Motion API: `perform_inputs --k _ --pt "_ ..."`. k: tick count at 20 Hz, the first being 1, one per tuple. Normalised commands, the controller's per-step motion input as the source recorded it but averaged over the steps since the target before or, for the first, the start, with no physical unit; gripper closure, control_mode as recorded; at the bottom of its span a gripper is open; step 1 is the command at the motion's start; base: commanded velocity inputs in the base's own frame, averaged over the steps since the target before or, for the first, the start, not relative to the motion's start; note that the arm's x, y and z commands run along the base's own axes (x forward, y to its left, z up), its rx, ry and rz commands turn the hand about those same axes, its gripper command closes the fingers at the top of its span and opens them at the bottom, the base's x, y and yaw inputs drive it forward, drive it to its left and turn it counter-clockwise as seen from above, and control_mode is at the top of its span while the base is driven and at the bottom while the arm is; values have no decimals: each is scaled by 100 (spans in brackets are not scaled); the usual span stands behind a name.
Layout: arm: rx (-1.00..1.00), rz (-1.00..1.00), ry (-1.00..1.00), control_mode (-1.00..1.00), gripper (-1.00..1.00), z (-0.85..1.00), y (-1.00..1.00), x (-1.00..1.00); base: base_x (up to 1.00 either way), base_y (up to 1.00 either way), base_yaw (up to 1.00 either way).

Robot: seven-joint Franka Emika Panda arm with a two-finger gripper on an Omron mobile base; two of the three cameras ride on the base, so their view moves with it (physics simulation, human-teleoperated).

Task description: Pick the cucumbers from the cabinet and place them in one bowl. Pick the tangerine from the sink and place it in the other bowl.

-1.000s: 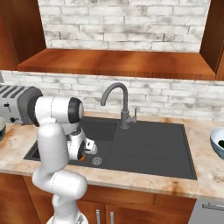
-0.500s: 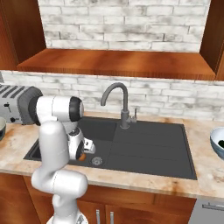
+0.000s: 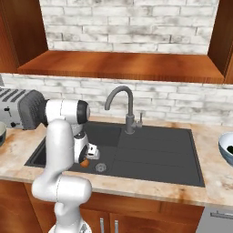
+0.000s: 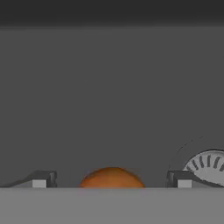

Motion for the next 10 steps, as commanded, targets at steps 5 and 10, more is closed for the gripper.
perform_inputs --k 5,10 --pt "-2 0 6 -100 -100 -15 8 9 0 0 0" --pt "-2 0 0 -100 -100 31 0 -3 0 0 0"
